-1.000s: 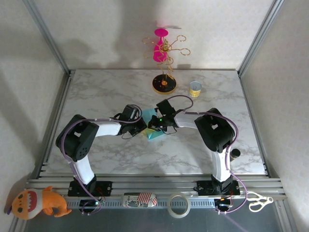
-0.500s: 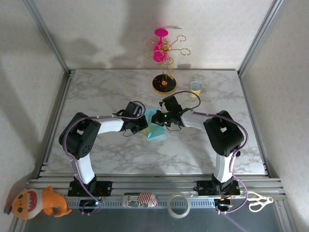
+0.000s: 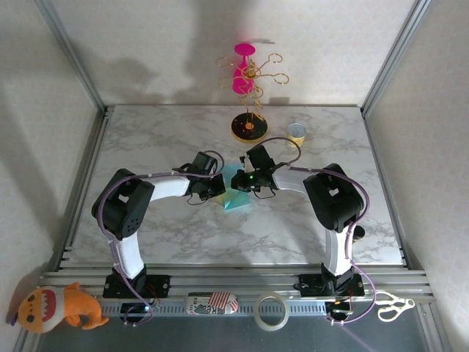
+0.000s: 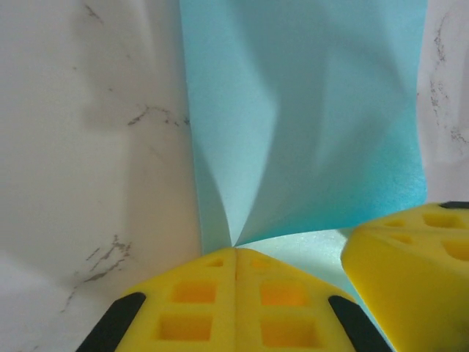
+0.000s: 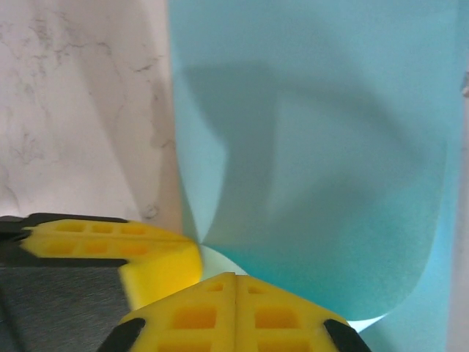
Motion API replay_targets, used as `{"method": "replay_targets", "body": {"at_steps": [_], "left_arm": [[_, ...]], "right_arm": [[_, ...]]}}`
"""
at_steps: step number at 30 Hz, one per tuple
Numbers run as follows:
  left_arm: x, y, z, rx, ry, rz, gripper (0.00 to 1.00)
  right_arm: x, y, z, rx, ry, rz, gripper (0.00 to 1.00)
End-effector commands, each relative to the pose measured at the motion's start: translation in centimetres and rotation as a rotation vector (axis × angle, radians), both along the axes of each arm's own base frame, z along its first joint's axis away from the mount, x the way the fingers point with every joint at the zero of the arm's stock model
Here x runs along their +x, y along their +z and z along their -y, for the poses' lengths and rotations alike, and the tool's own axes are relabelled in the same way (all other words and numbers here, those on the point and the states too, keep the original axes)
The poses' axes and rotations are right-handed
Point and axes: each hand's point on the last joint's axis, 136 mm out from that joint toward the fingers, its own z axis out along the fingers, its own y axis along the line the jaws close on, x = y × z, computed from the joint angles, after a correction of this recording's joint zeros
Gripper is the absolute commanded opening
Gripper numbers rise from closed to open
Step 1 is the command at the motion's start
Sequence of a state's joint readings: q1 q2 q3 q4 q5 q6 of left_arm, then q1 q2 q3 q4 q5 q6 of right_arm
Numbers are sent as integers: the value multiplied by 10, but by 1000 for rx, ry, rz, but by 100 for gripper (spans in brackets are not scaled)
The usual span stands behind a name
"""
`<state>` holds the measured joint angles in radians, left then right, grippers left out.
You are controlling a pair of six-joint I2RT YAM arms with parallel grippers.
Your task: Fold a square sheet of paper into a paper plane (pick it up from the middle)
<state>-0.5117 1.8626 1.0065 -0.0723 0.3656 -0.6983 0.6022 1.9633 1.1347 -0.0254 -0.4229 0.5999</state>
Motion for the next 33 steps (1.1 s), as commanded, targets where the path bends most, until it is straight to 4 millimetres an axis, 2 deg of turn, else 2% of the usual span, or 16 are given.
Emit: {"method": "replay_targets", "body": {"at_steps": [1, 11, 14, 18, 21, 29, 33], "left_arm": [[-14, -27, -16, 105, -3, -71, 0], [-14, -27, -15, 111, -15, -74, 0], [-14, -28, -16, 112, -15, -77, 0], [-14, -28, -16, 112, -16, -77, 0], [-14, -27, -15, 111, -20, -76, 0], [-14, -28, -15, 112, -22, -77, 0], [-12, -22, -13, 103, -25, -66, 0]], "right_arm": [[1, -11, 8, -36, -7, -16, 2], [-1, -32, 26, -93, -64, -42, 1], [1, -19, 23, -64, -56, -15, 1], [1, 16, 11, 39, -19, 53, 2], [-5, 22, 5, 67, 11, 48, 2], [-19, -11, 3, 32, 20, -56, 1], [-22, -27, 11, -17, -9, -87, 0]]}}
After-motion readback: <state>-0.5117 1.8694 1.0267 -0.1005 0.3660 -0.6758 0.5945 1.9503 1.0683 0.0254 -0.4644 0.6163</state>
